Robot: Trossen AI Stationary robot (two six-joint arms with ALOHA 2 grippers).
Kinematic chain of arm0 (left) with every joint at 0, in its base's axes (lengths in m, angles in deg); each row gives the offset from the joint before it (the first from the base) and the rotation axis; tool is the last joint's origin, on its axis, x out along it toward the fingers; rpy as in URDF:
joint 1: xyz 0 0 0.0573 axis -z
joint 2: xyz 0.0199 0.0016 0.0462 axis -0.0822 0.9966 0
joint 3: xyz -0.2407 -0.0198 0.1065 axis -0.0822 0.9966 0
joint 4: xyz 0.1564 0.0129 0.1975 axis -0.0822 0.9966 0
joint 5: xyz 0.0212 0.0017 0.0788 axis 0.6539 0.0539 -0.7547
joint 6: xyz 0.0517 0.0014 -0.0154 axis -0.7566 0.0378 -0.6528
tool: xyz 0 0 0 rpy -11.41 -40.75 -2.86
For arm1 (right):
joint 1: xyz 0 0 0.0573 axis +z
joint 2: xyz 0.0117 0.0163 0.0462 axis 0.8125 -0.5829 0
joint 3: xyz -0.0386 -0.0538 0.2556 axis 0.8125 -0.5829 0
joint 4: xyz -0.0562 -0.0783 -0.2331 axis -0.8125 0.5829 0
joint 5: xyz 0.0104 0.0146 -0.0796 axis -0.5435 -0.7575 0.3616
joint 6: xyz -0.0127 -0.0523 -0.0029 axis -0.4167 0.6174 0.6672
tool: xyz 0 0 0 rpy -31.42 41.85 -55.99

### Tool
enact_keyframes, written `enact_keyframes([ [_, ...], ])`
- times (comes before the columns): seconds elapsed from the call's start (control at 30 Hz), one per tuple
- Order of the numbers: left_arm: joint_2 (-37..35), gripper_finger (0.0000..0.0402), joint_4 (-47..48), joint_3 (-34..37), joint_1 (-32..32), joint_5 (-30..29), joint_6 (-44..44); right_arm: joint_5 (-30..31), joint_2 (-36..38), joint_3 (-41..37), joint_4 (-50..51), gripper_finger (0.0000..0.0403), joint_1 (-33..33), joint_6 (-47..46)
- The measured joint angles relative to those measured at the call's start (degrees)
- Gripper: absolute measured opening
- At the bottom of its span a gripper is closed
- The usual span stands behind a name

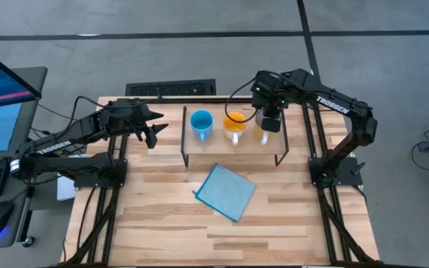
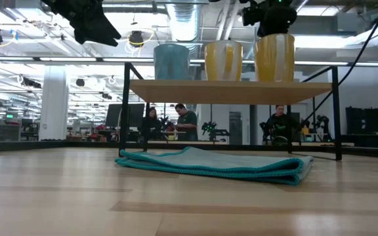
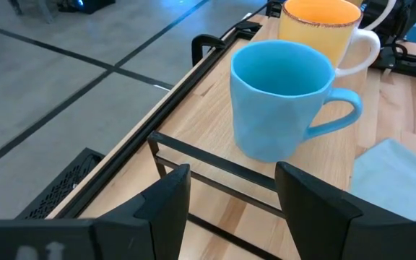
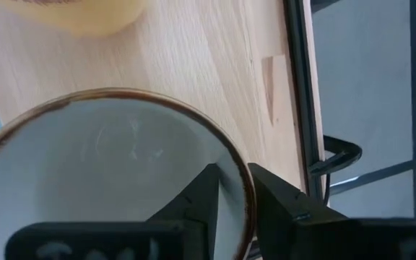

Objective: Stack small to large cups/mugs on shelf
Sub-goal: Put the light yellow mug on the shelf

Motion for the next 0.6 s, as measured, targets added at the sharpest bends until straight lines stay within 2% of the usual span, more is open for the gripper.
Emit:
enact_keyframes([
  [0.6,-0.01,0.0195,0.00,0.00,0.00,0.00,0.14,-0.04,0.00,0.04,-0.45,0.0092,0.76,10.28],
])
